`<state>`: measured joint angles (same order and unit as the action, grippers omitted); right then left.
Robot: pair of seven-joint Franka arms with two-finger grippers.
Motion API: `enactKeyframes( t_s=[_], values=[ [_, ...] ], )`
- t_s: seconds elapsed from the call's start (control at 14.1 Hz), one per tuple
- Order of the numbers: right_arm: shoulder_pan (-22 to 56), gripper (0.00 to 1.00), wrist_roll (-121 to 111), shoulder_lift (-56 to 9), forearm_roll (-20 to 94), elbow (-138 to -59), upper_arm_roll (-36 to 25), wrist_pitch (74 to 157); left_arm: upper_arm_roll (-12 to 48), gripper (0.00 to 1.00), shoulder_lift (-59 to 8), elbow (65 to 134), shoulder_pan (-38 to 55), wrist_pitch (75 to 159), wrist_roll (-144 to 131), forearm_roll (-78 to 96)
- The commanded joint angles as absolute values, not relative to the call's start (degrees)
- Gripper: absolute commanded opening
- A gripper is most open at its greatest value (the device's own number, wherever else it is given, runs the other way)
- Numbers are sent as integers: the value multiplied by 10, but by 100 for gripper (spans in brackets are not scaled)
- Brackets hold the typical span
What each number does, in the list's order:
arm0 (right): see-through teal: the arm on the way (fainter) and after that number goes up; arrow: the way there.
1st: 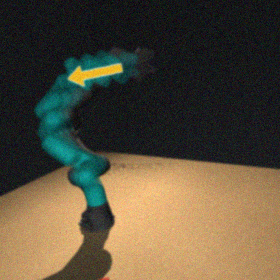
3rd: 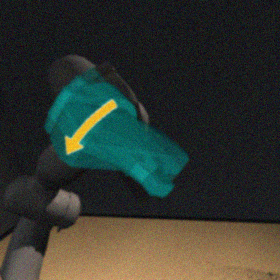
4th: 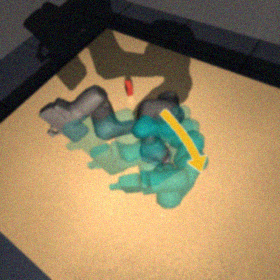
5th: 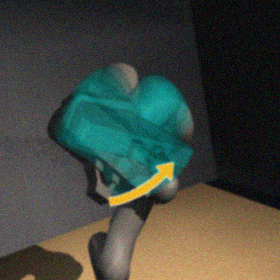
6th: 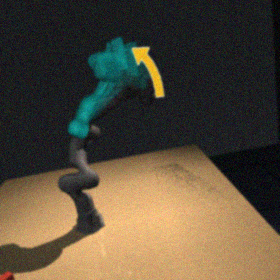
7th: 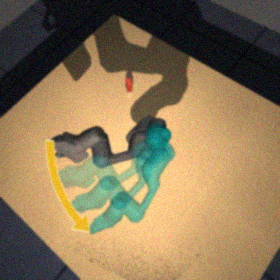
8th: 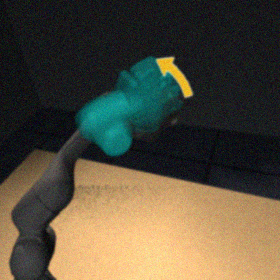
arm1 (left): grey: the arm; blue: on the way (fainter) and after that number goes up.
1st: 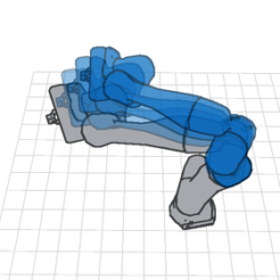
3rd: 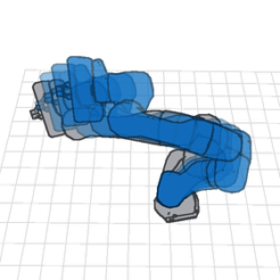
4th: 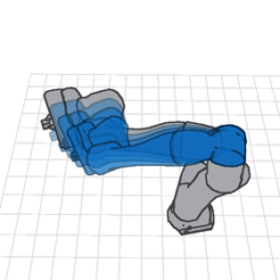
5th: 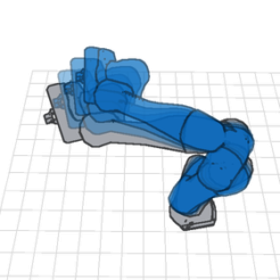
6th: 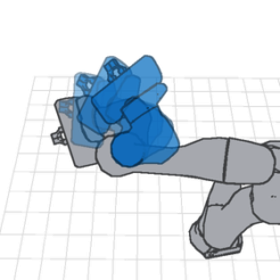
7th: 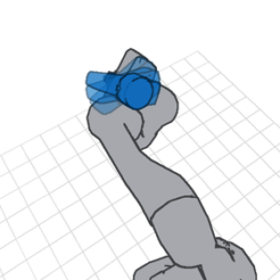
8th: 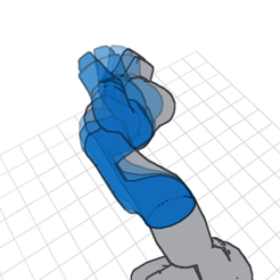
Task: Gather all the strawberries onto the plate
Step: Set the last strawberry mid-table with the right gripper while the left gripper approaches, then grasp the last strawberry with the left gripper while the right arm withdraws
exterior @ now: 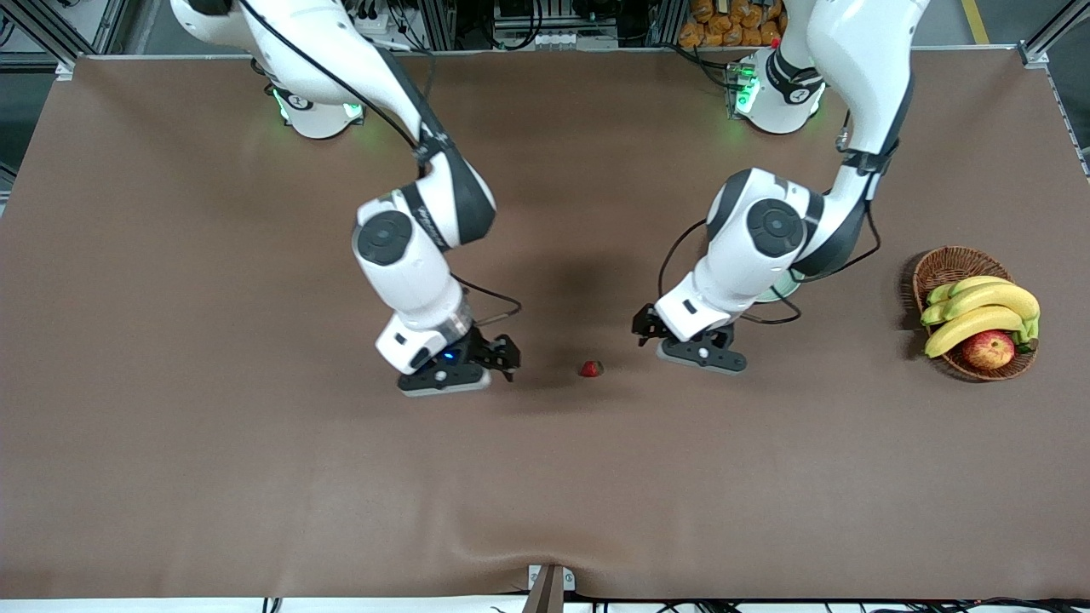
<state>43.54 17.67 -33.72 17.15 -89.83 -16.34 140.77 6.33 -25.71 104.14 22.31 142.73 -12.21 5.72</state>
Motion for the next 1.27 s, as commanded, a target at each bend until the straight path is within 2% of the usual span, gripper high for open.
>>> enactKeyframes(
  t_s=[0.0, 0.35, 0.57, 0.78, 1.2],
  values=[
    [367, 100, 115, -219, 158, -1015, -130, 1385, 62, 100, -300, 1002, 233, 1461, -131, 62],
    [227, 100, 39, -93, 92, -1055, -105, 1222, 62, 100, -365, 983, 266, 1547, -146, 59],
    [113, 100, -10, -9, 17, -1038, -42, 1081, 62, 100, -393, 983, 290, 1613, -147, 59],
    [73, 100, -18, 17, 1, -999, -36, 976, 61, 100, -424, 983, 294, 1665, -145, 55],
    [26, 100, -41, 39, -20, -933, -32, 873, 61, 79, -452, 982, 307, 1694, -144, 54]
  ],
)
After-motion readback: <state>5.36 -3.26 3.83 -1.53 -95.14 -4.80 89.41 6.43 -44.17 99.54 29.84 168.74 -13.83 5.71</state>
